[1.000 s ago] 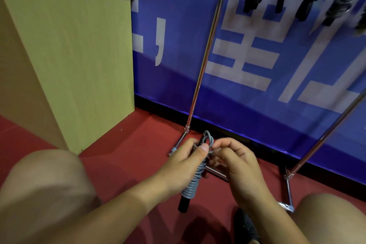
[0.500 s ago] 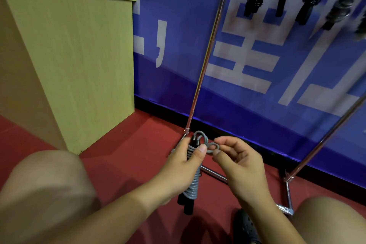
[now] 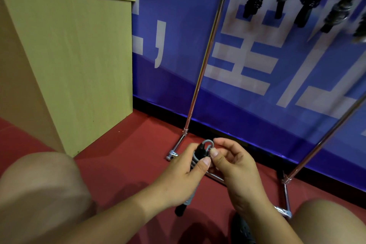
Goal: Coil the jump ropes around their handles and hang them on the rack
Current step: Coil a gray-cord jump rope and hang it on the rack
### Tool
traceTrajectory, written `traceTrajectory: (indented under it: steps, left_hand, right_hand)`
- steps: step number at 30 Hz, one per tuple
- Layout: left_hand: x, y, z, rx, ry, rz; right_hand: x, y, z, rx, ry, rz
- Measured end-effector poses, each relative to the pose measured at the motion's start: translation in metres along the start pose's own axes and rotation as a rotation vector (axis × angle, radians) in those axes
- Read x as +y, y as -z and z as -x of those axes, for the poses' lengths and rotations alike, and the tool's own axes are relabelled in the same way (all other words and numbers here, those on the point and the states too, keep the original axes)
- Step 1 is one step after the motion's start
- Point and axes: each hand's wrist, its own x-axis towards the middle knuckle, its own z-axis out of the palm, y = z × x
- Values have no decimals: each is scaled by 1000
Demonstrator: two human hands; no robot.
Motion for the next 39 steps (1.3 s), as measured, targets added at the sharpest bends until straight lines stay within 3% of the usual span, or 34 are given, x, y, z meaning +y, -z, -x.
traceTrajectory:
  steps: [4,11,19,24,31,39]
  left_hand:
    - [2,-2,0,-15,-17,38]
    - [4,0,-5,38,76,100]
    - [4,-2,-9,11,198,336]
    - [-4,2,-14,85,197,160]
    - [-6,5,-40,27,147,-266]
    - [60,18,-117,104,108,-177]
  right_hand:
    - [2,1,-2,-76,-25,42]
    - [1,1,-3,-43,161,168]
    - [0,0,-4,-174,-27,46]
    - [-4,0,-5,-99,-75,20]
    - [-10,10,-17,69,-48,-25]
    - [-80,7,-61,86,49,-73]
